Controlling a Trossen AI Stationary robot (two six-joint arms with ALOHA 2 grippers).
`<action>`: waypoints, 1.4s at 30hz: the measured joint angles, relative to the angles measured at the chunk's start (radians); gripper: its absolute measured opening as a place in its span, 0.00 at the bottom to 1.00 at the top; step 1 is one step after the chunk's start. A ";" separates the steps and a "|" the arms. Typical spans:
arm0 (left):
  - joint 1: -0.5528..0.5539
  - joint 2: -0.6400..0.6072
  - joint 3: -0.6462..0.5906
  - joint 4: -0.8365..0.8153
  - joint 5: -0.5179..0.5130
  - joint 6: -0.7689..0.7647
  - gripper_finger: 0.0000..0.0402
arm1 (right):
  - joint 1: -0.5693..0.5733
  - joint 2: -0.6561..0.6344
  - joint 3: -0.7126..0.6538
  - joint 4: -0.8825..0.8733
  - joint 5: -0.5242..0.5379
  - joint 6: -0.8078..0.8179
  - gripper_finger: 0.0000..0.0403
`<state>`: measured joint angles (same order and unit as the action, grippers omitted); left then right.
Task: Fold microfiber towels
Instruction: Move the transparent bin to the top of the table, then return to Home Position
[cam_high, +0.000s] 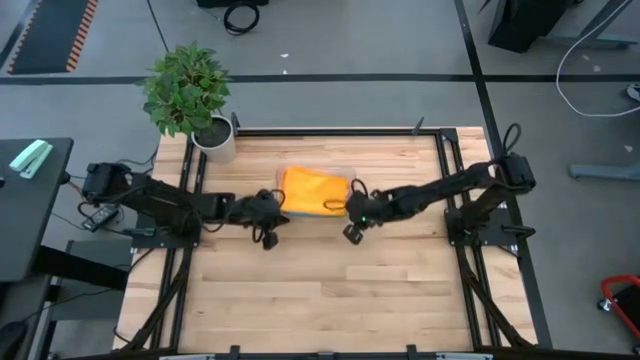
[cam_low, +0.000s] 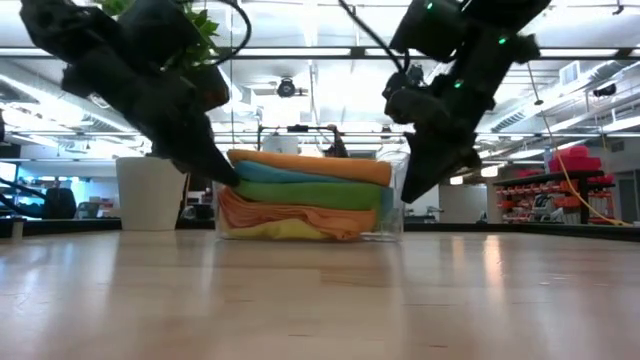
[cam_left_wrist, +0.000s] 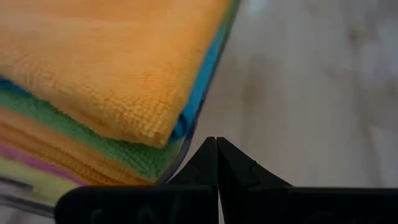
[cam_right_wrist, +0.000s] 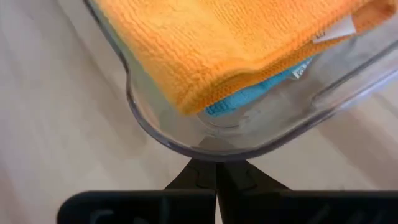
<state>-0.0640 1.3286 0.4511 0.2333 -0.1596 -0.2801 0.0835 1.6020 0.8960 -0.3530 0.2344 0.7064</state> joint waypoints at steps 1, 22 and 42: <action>0.024 0.000 0.000 -0.001 0.001 0.004 0.01 | -0.021 -0.001 -0.002 0.009 -0.011 -0.022 0.00; 0.305 0.000 0.000 0.026 0.090 0.041 0.01 | -0.330 -0.001 -0.004 0.069 -0.118 -0.292 0.00; -0.048 -0.251 0.000 -0.128 0.088 -0.139 0.01 | 0.071 -0.196 -0.004 -0.067 -0.008 0.073 0.00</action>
<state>-0.1118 1.0771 0.4511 0.1057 -0.0712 -0.4188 0.1542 1.4059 0.8921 -0.4197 0.2262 0.7792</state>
